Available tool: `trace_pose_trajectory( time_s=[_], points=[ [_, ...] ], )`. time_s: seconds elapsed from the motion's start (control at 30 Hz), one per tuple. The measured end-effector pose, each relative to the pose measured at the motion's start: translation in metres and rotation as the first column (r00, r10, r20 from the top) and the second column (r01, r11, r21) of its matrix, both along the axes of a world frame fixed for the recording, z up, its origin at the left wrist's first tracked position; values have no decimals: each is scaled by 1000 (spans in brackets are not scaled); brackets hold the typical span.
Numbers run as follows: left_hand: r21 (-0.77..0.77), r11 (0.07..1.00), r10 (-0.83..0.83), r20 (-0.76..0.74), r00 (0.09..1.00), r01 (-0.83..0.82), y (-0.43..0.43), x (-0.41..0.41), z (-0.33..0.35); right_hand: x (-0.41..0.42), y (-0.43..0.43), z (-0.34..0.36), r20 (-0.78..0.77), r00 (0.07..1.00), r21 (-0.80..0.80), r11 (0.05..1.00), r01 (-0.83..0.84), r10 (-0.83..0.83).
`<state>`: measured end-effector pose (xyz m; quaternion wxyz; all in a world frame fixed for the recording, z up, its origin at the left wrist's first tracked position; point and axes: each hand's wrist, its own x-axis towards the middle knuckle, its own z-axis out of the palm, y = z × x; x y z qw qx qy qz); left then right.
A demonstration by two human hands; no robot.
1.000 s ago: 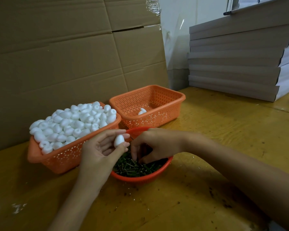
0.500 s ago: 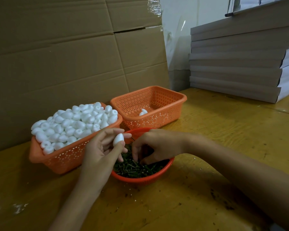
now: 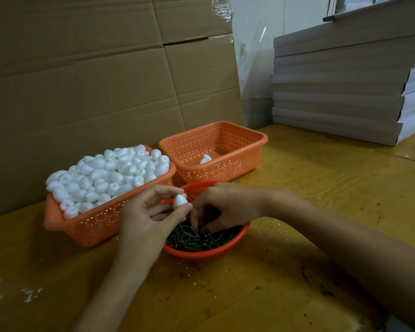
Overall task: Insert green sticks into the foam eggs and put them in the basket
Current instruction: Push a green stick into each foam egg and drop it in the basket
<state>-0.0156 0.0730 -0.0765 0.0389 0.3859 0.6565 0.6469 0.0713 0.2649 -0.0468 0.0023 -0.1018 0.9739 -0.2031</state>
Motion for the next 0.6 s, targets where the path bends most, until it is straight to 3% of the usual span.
trace_pose_trajectory(
  time_s=[0.6],
  points=[
    [81, 996, 29, -27, 999, -27, -2, -1, -2, -1, 2, -2, -2, 1000, -19, 1000, -2, 2]
  ],
)
